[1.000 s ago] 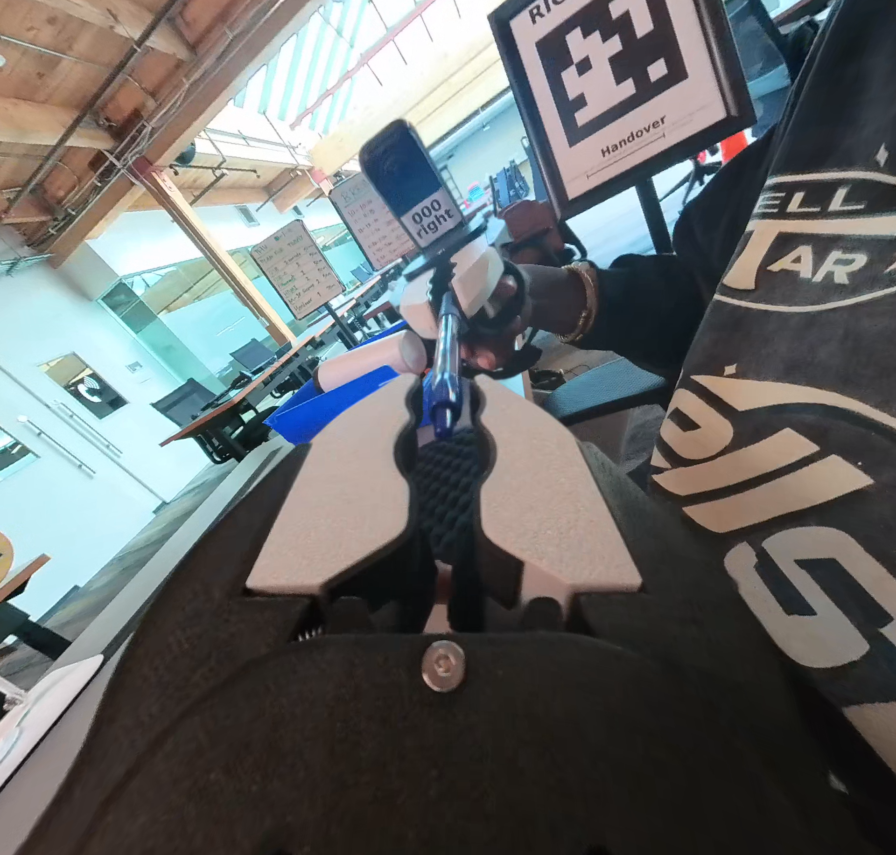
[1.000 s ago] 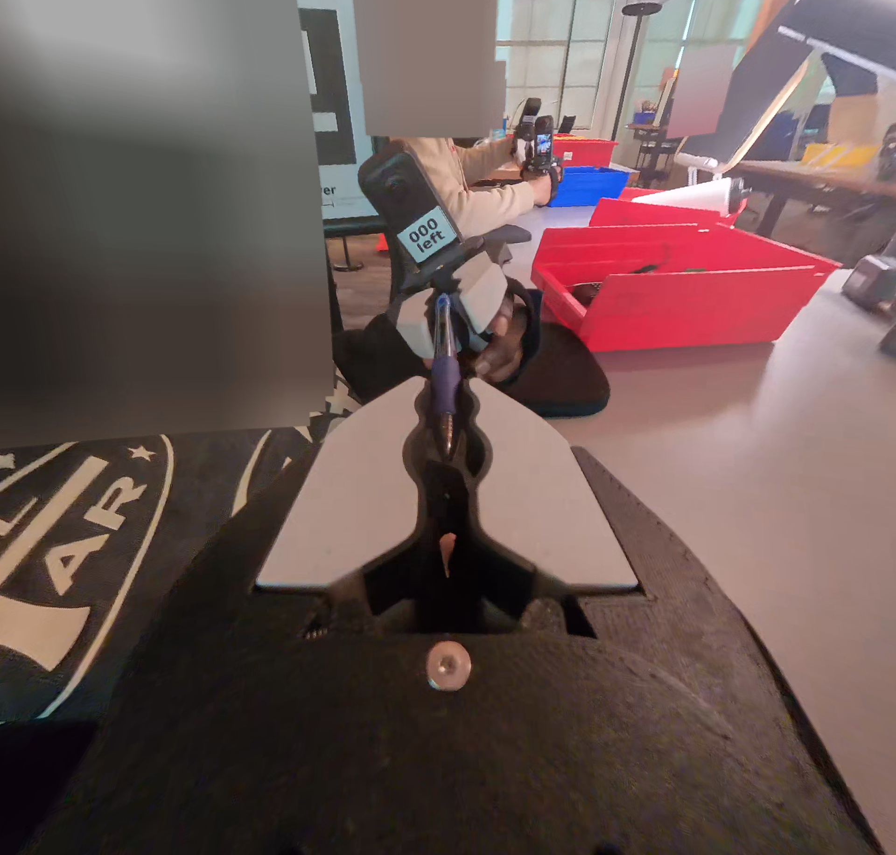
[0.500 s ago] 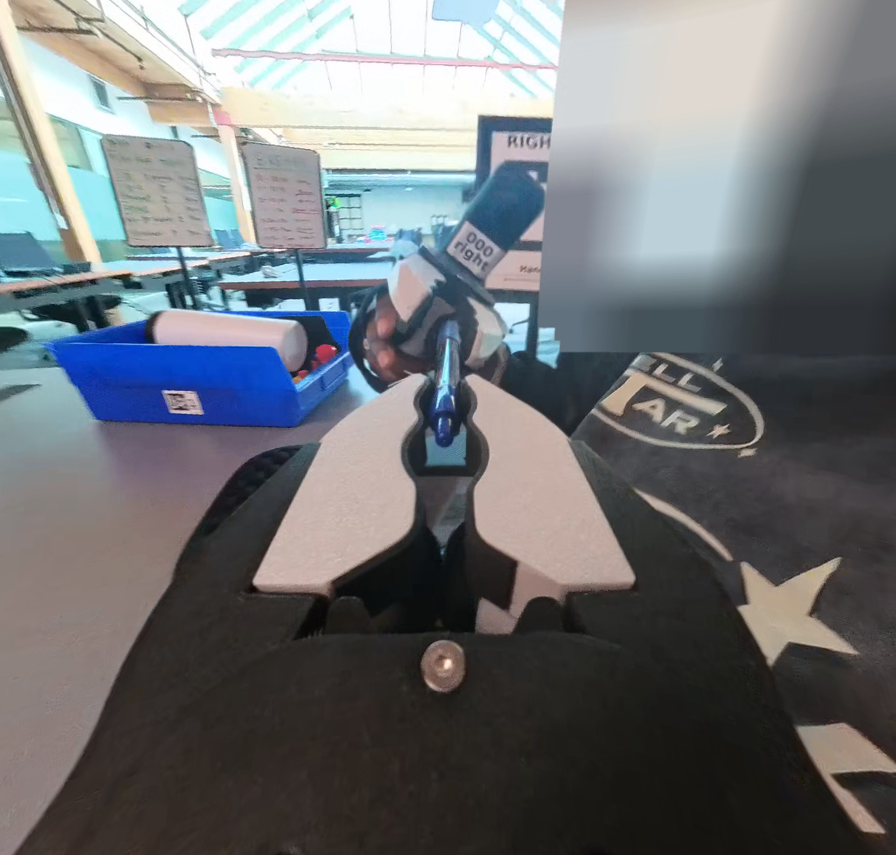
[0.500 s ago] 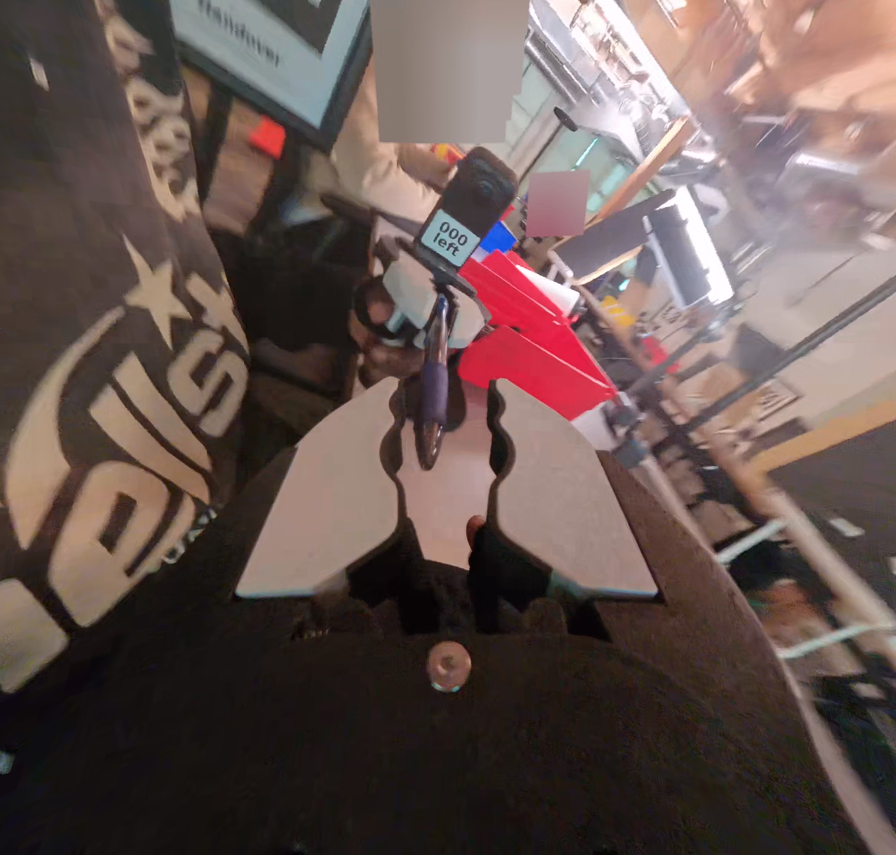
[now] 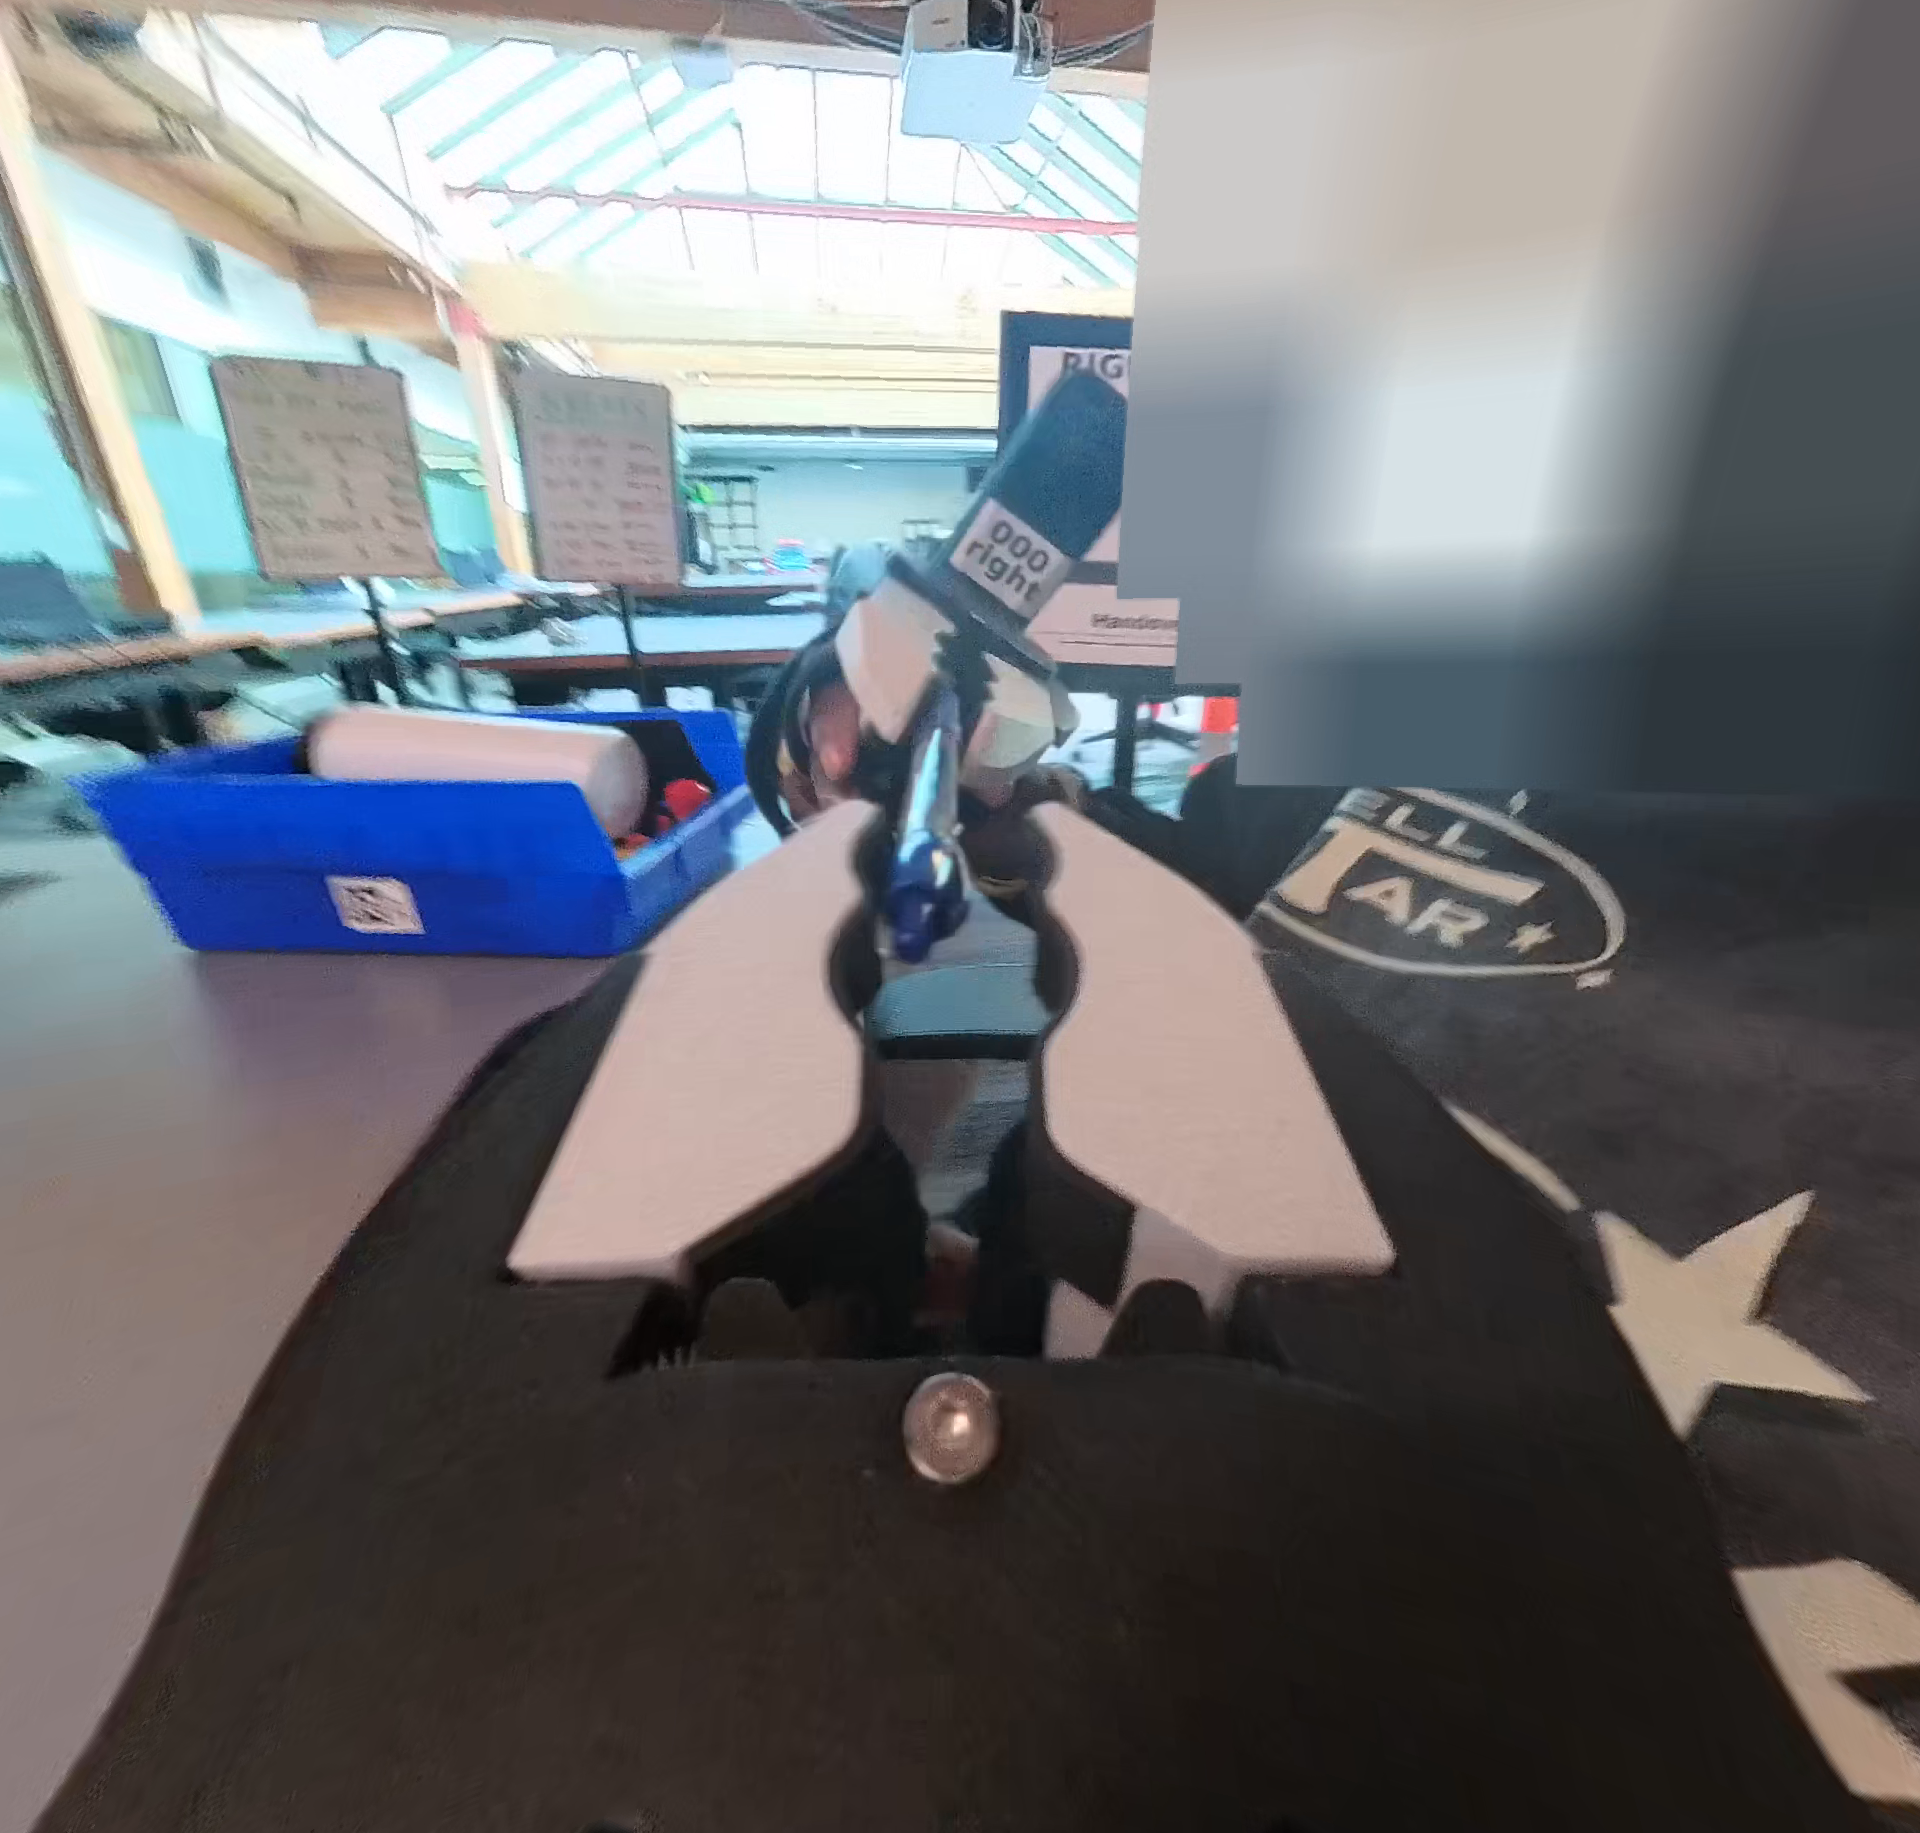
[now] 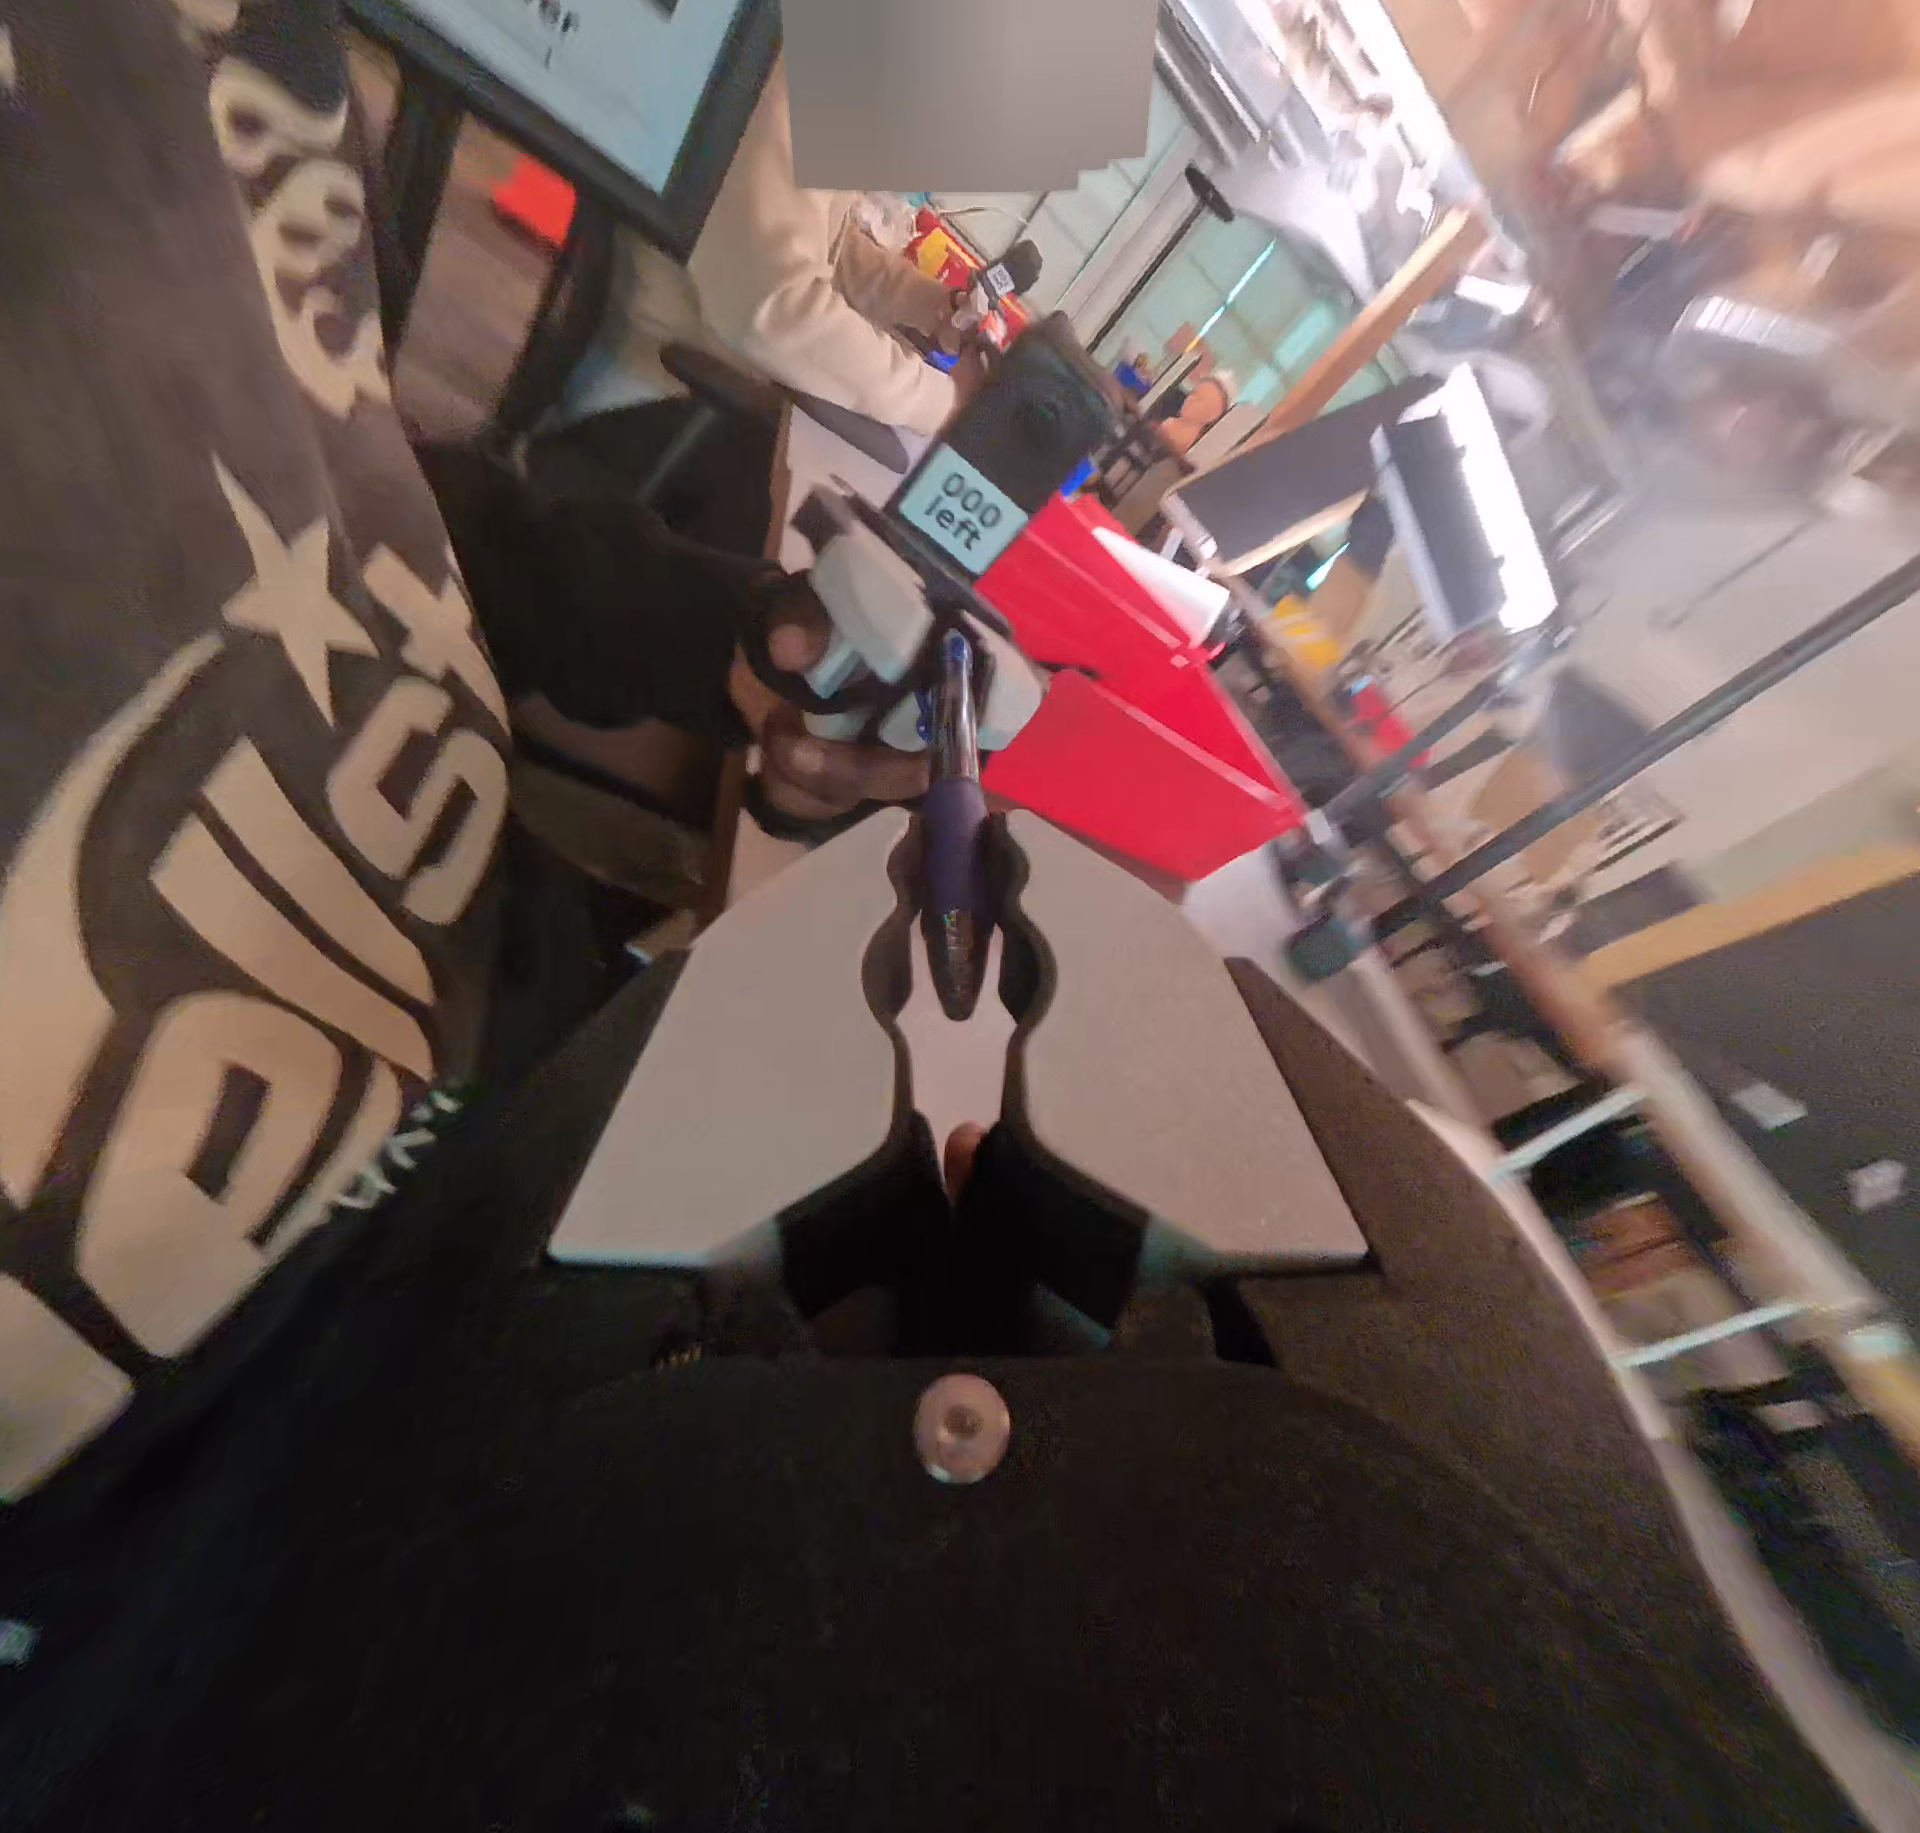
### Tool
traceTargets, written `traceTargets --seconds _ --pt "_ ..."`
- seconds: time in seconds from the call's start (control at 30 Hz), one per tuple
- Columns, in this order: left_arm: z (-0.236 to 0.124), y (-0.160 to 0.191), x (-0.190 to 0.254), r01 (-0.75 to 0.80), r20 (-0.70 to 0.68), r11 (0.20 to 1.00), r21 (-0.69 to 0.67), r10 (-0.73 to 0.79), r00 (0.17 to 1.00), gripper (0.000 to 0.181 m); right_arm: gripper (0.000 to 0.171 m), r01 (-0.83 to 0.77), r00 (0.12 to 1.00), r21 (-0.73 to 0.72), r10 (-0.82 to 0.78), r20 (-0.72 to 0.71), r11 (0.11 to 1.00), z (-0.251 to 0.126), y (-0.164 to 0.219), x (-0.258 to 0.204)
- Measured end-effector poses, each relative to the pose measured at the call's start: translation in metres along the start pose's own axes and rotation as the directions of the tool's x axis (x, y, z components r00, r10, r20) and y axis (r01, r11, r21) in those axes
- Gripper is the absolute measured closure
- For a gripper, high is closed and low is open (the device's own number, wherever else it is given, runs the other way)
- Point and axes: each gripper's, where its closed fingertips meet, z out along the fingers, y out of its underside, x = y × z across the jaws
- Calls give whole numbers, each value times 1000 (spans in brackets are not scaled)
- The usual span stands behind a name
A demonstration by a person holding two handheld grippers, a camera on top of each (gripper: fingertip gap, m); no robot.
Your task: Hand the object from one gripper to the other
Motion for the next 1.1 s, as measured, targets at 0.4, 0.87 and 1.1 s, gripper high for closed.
traceTargets --seconds 0.4,0.87,1.1 --pt "-3 13 -11 -505 150 829 -240 545 825 148 159 -730 660 -31 717 224 682 5 18 3" --pt "-1 6 -5 -210 93 972 -103 220 971 166 137 -476 875 135 453 173 869 6 -1 2" --pt "-1 -4 -6 -15 47 1000 23 14 999 166 135 208 976 10 -206 -75 978 15 7 -7"
